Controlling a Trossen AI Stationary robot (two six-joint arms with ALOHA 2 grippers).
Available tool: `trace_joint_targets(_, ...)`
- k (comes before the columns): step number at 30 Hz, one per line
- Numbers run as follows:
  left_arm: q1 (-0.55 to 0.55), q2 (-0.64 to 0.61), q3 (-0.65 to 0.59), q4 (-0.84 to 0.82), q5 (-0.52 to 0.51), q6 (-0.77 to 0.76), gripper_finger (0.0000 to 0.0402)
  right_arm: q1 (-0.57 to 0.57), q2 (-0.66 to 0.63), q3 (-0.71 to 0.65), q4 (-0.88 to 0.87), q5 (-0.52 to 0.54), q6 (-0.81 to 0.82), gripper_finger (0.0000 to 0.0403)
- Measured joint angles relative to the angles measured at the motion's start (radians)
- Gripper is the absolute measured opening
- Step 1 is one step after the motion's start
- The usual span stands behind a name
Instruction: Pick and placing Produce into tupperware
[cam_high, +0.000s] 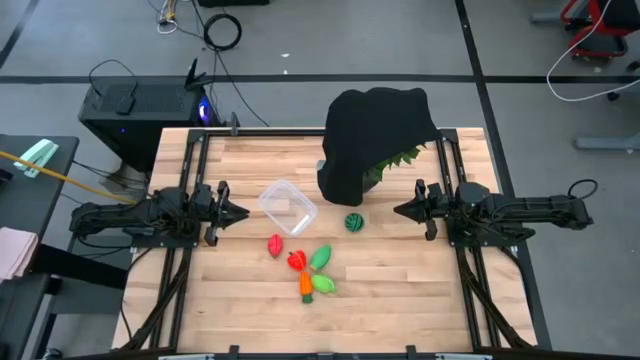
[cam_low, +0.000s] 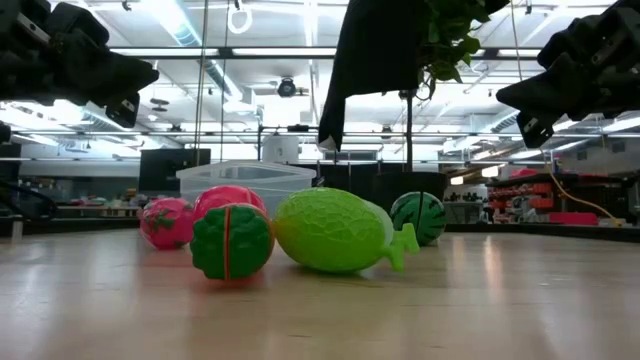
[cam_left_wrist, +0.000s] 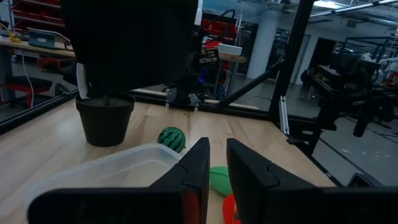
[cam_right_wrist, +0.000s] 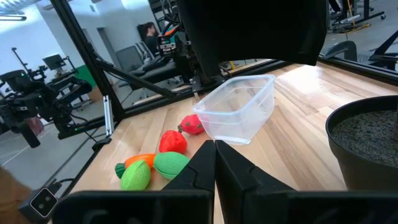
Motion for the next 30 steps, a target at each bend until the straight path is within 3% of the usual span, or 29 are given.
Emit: trace_joint_targets(30, 0.000, 0.000, 0.000, 0.000, 0.000, 0.000, 0.0060, 0.000, 0.000, 0.000, 0.000, 0.000, 0.000, 0.0013)
